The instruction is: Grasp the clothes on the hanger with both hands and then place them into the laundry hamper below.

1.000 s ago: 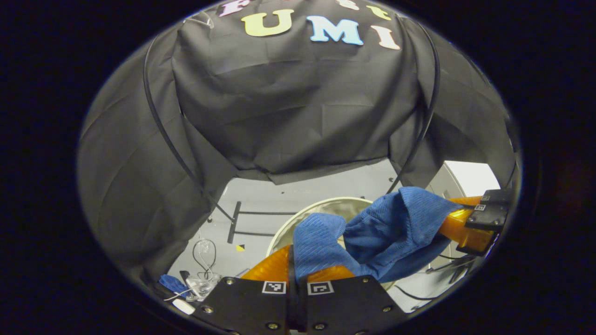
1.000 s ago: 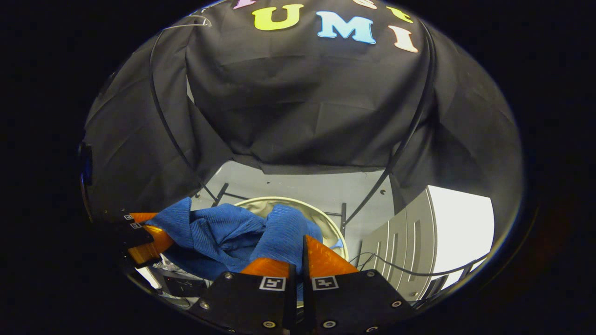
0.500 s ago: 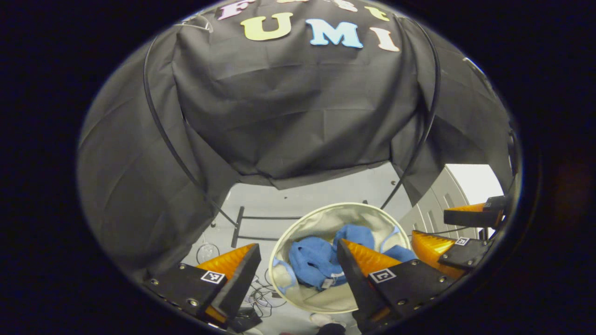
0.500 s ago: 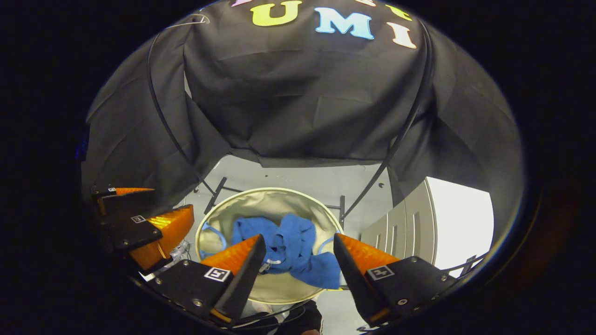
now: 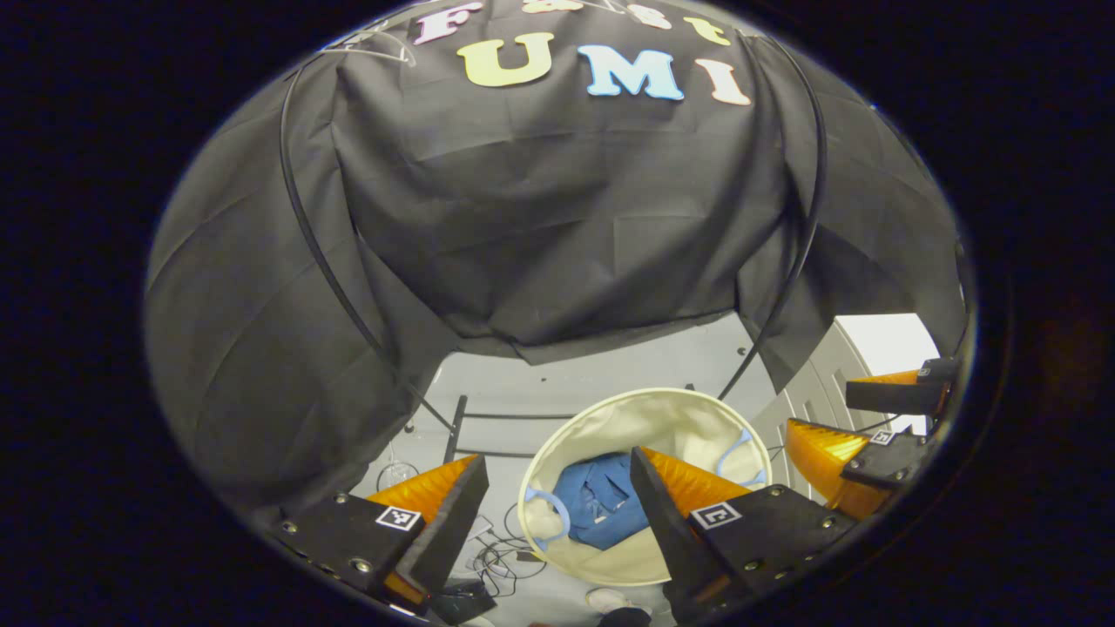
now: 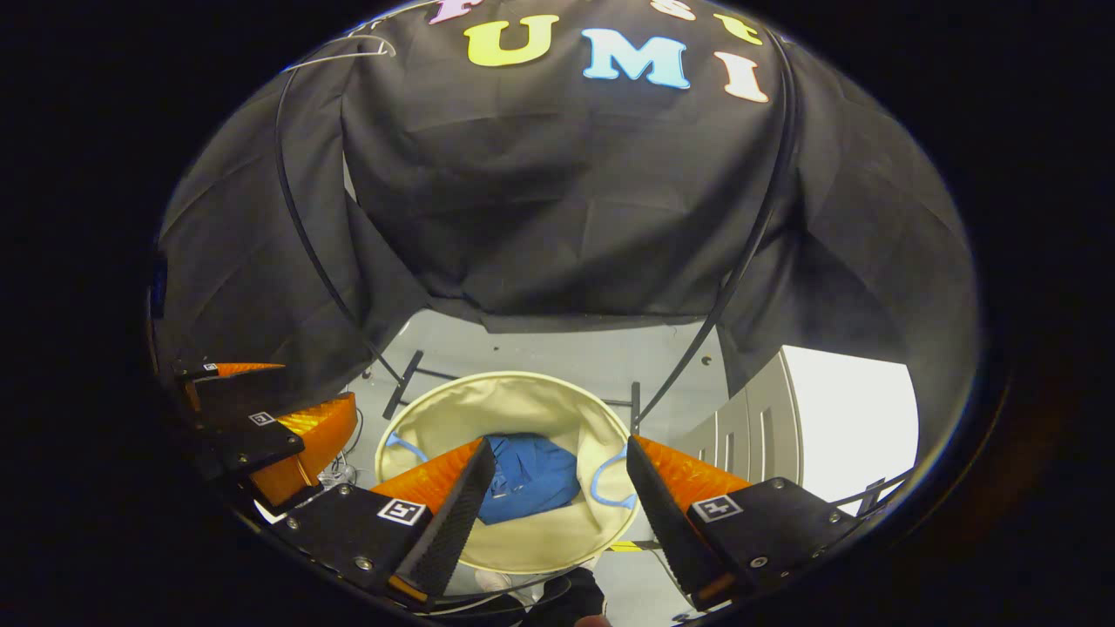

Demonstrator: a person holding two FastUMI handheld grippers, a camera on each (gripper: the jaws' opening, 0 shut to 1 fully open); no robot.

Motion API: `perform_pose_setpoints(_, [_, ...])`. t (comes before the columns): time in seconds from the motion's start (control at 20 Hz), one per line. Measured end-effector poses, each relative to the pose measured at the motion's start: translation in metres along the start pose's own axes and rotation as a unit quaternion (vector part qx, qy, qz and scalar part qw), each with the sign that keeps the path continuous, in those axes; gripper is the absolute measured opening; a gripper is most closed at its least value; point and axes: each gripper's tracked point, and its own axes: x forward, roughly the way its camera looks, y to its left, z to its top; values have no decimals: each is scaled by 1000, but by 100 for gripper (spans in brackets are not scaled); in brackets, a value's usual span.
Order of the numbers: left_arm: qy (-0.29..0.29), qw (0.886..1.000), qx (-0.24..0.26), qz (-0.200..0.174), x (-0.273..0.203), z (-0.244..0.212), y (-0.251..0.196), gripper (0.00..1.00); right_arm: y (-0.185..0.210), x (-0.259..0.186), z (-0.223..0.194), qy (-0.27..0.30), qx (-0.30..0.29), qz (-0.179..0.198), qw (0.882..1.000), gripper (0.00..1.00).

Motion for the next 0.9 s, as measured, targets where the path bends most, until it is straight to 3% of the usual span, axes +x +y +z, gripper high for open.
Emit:
perform_pose_setpoints(0.2, [-63,998,4,3,-44,55,17,95,-8,-48,49,-63,6,-10,998,94])
perform_pose_setpoints(0.4, [-159,987,-1,10,-112,122,41,94,-35,-121,99,-153,10,-45,987,95])
perform_pose_setpoints(0.7, [-276,961,0,7,-219,190,63,94,-73,-232,144,-269,22,-87,959,94])
perform_pose_setpoints(0.9, [-322,947,0,0,-286,205,61,94,-96,-301,165,-331,15,-101,938,92])
